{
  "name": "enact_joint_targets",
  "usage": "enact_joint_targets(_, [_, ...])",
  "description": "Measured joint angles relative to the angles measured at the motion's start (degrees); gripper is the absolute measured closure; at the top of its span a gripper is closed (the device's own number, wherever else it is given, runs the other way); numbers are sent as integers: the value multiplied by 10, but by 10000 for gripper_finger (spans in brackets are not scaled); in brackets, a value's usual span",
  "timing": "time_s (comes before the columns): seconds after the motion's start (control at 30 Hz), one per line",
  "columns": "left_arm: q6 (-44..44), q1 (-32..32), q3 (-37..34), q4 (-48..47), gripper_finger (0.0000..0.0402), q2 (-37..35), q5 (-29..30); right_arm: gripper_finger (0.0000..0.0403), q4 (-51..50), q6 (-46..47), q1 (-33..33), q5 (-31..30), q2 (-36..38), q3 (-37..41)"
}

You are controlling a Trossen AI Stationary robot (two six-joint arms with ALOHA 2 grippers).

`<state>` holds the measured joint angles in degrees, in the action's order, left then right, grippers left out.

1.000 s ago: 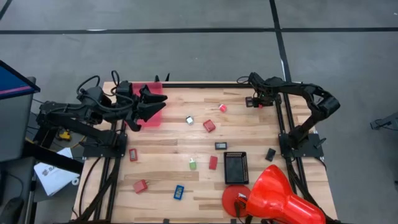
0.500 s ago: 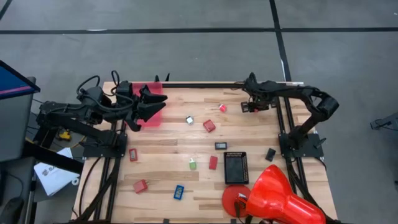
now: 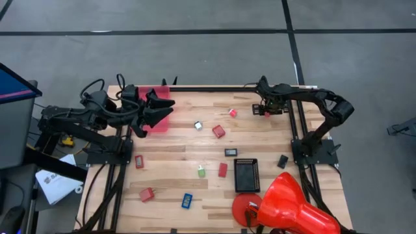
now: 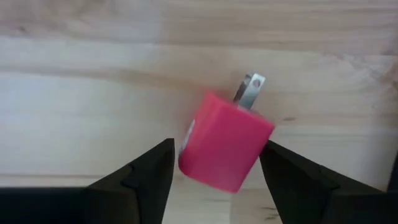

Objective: Pick & Place Office items
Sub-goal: Put the pink charger adapter into the pink bin

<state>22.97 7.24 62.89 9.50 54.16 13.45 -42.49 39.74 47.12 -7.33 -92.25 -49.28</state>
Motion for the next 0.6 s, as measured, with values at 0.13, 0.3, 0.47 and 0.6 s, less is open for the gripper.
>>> enact_joint_targets(0.13, [0,0,0,0,236,0,0,175,21,9,7,17,0,0])
enact_joint_targets(0.3, [0,0,0,0,236,0,-1,175,37,37,9,34,0,-1])
enact_joint_targets(0.47, [0,0,0,0,236,0,-2,192,44,36,9,46,1,6])
enact_joint_targets(0.6, [0,0,0,0,236,0,-1,234,48,38,2,48,2,34])
